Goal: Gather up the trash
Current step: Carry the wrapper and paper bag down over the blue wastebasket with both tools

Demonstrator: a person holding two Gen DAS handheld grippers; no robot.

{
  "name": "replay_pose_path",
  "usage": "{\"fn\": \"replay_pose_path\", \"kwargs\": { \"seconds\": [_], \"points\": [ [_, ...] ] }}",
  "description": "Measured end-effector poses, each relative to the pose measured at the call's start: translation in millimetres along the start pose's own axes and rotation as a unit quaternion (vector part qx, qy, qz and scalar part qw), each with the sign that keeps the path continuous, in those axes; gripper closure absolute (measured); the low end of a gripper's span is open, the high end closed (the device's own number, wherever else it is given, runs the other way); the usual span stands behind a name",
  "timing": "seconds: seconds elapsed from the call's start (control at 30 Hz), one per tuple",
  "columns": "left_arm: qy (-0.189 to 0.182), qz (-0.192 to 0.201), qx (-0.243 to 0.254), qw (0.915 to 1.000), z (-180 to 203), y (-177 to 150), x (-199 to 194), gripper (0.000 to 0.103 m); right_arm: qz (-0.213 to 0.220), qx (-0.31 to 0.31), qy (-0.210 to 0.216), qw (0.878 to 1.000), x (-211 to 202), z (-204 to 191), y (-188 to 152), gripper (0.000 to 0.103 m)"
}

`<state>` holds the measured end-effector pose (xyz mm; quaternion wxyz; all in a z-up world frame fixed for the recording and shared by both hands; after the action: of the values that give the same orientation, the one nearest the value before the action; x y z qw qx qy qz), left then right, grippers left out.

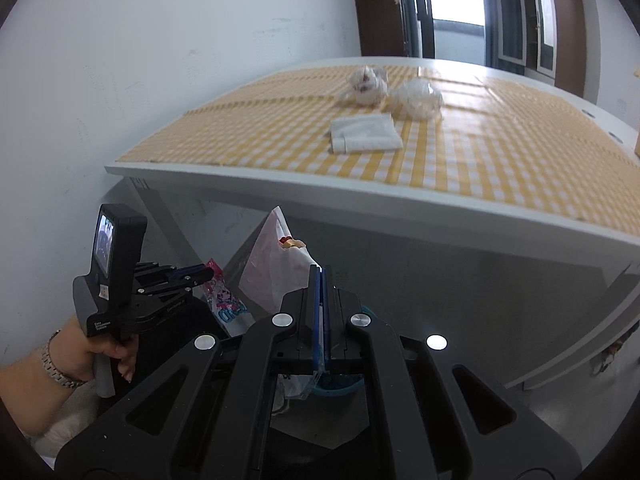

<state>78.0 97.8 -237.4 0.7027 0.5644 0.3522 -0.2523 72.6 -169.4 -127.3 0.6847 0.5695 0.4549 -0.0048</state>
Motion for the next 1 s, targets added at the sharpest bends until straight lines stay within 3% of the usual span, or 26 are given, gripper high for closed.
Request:
{"fn": "replay_pose_path", "kwargs": {
  "seconds": [0.37, 0.6, 1.0],
  "points": [
    [0.019, -0.053, 0.028, 0.998, -2, -22, 68, 0.095, -0.037, 0.007, -0.007, 0.999, 47, 5, -20, 0.102],
    [0.001, -0.087, -0.008, 0.9962, -11, -20, 95, 0.095, -0.07, 0.013, -0.01, 0.997, 79, 8, -44, 0.102],
    [0.027, -0.132, -0.027, 0.9905, -13, -21, 156, 0.095, -0.116, 0.035, -0.019, 0.992, 143, 21, -75, 0.102]
  ]
}}
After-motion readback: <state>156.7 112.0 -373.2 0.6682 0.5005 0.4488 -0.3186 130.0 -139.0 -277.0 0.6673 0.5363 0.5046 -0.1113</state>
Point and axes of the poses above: each gripper's, at about its wrist camera, not at the fingertips, and x roughly the way its jaws point, z to its right, y to its top, the point moved 7 cm from there along x, roughly the way its jaws point, and after that the axes turned 6 degrees about -y, right-handed, at the moved point
